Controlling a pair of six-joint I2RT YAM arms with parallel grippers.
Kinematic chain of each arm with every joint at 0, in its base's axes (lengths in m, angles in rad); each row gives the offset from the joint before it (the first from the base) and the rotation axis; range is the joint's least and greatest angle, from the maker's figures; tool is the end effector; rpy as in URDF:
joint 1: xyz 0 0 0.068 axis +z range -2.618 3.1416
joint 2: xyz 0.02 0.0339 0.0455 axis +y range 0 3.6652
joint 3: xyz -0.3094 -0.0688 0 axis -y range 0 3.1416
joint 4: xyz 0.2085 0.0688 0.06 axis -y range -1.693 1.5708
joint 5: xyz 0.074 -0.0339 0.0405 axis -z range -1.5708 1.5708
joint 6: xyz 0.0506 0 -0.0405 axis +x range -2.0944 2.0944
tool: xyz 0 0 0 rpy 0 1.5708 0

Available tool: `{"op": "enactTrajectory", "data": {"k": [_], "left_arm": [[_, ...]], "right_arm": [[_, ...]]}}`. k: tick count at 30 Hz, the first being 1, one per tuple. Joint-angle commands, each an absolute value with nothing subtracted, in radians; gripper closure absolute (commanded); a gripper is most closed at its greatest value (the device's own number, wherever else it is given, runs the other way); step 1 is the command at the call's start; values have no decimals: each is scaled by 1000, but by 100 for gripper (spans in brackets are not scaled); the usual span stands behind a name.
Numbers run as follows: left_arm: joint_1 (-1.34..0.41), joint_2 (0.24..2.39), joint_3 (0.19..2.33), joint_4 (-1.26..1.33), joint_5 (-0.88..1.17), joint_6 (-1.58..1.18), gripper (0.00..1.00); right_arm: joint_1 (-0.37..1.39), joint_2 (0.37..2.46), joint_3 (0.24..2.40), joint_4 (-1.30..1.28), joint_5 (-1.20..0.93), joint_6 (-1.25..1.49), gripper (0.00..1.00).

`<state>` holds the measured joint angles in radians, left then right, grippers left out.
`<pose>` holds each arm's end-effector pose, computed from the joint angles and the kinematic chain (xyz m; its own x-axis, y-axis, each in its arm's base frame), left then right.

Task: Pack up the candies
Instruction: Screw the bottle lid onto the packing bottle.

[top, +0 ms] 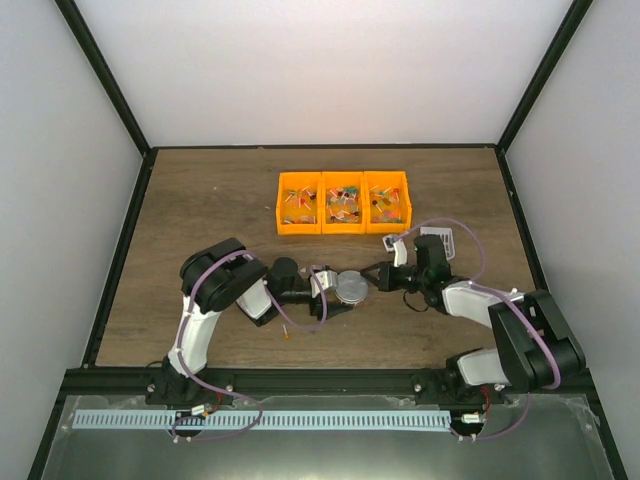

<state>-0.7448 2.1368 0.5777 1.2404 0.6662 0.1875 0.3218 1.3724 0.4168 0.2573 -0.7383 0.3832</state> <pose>0.2408 -0.2646 0.1312 -0.0466 0.2423 -0.9691 0.9904 0.1375 -0.0132 0.1920 0.0999 0.2095 -0.8360 0.0128 -0.5486 -0.4425 0.5756 0.6877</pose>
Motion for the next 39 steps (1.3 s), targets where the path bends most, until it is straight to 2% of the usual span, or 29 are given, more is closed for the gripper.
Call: {"op": "enactTrajectory", "data": {"k": [1, 11, 26, 35, 37, 39], "left_arm": [[-710, 2211, 589, 998, 459, 71, 27], [-702, 2220, 595, 1010, 451, 65, 28], [-695, 2225, 592, 1027, 454, 55, 27], [-695, 2207, 569, 1025, 451, 72, 27], [-694, 2188, 557, 1021, 445, 81, 25], [-696, 2166, 545, 1008, 433, 95, 16]], "right_arm": [[445, 1341, 298, 66, -936, 479, 99], [514, 1211, 210, 87, -922, 593, 99], [520, 1052, 166, 31, -902, 645, 99], [475, 1054, 328, -98, -813, 551, 99], [450, 1075, 389, -120, -803, 522, 99], [424, 1105, 439, -136, -801, 492, 99]]}}
